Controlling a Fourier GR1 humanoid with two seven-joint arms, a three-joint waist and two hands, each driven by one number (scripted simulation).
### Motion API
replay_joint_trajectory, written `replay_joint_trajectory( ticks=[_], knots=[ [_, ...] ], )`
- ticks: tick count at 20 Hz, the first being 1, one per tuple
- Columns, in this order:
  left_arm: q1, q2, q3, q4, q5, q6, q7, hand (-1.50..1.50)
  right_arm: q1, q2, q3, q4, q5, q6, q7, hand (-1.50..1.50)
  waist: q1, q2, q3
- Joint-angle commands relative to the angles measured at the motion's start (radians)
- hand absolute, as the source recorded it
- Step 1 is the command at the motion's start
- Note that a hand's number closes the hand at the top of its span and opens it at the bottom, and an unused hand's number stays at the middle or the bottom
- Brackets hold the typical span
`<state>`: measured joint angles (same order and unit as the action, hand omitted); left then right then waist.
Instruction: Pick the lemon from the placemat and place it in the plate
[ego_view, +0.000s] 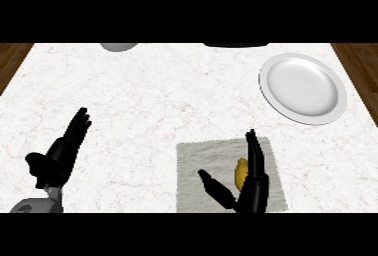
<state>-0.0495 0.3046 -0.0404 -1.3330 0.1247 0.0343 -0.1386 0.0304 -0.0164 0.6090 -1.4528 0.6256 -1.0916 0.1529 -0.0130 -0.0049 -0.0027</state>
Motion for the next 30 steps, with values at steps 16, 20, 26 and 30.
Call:
replay_joint_trajectory(
  ticks=[16,20,26,30],
  knots=[
    [-0.011,-0.015,0.007,-0.006,-0.022,0.000,0.013,0.00,0.231,0.015,0.058,-0.466,0.577,0.836,0.881,-1.50,0.011,0.003,0.001],
    [-0.017,0.001,0.036,-0.026,-0.001,-0.034,0.034,0.00,0.092,0.016,0.022,-0.404,0.557,0.908,1.001,-1.50,0.016,0.005,0.002],
    [-0.003,-0.034,0.029,0.020,-0.034,-0.026,-0.030,0.00,0.107,0.016,-0.046,-0.429,0.514,1.071,1.010,-1.50,0.014,0.006,0.002],
    [-0.009,-0.029,0.033,-0.053,-0.041,-0.022,0.067,0.00,0.086,0.016,-0.056,-0.415,0.481,1.086,1.011,-1.50,0.015,0.005,0.003]
  ],
)
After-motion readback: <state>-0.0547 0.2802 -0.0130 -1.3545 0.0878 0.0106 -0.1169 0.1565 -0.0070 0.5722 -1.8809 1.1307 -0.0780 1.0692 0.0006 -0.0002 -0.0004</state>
